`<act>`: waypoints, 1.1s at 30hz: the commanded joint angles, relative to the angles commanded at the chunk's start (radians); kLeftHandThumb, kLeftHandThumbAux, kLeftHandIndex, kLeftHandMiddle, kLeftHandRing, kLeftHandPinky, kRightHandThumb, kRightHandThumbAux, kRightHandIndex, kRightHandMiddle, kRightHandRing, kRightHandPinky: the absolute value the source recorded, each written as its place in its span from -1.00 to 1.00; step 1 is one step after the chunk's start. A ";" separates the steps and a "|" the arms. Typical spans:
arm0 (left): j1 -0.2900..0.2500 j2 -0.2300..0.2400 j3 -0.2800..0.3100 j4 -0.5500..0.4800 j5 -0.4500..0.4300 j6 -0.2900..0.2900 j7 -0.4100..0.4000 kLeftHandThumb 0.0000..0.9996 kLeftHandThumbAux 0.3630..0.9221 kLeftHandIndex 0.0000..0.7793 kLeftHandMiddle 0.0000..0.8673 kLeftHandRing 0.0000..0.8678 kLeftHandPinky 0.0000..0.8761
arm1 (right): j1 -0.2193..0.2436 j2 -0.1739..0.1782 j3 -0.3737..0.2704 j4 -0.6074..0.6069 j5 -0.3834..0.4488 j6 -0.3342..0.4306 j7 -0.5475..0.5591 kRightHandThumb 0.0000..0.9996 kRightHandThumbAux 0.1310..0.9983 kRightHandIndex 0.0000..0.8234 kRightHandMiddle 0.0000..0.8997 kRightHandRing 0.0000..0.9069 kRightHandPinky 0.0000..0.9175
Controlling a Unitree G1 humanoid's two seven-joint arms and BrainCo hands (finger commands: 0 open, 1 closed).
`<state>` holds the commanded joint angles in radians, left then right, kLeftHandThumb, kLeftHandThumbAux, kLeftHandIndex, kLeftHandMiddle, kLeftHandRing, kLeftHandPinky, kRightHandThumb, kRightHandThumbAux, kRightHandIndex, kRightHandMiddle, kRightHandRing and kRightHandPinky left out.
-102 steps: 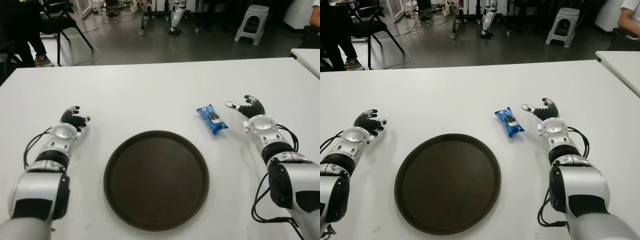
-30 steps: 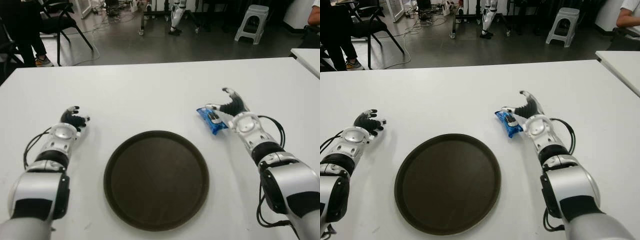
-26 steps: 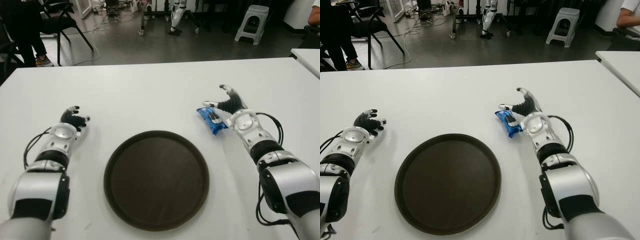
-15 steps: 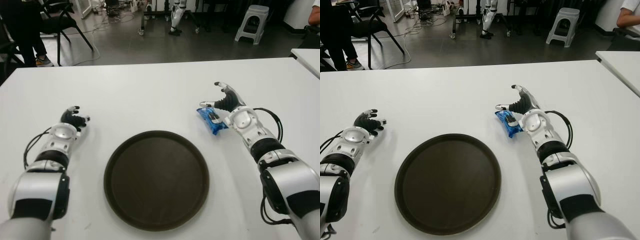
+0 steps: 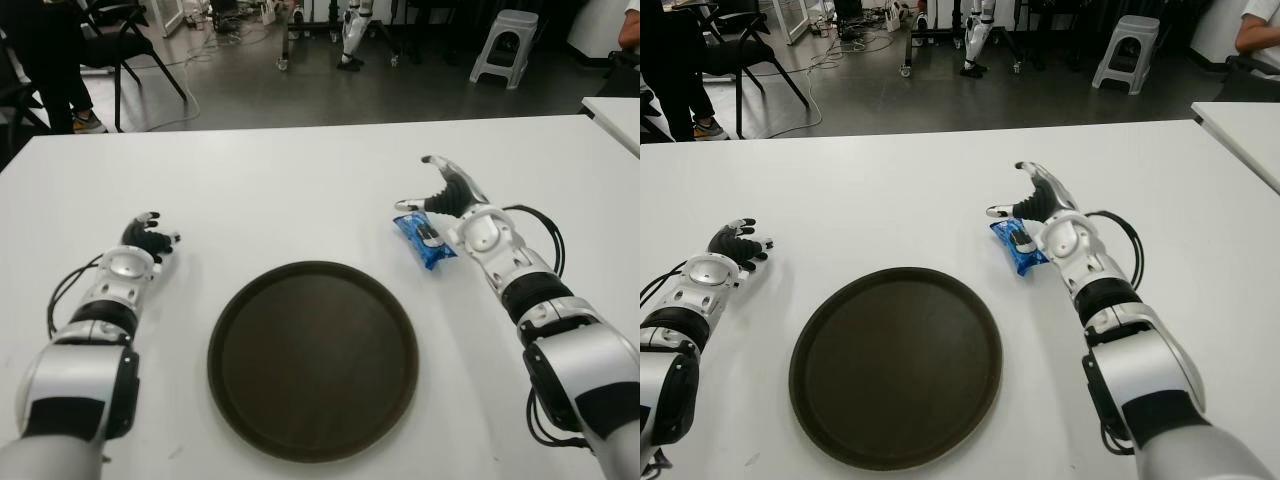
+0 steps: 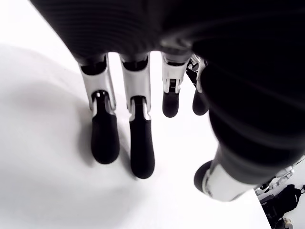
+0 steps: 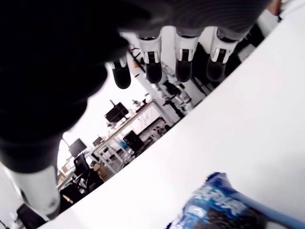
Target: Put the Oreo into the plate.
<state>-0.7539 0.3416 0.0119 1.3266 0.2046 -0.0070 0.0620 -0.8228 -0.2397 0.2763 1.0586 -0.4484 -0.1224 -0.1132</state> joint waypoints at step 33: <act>-0.010 -0.009 0.004 -0.003 -0.007 0.014 0.002 -0.63 0.43 -0.79 -0.74 -0.65 -0.58 | 0.121 -0.018 0.224 -0.595 -0.311 0.595 0.271 -1.00 0.47 -0.90 -0.88 -0.91 -0.95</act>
<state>-0.7637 0.3328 0.0161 1.3240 0.1981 0.0069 0.0638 -0.7018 -0.2580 0.5000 0.4639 -0.7589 0.4726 0.1581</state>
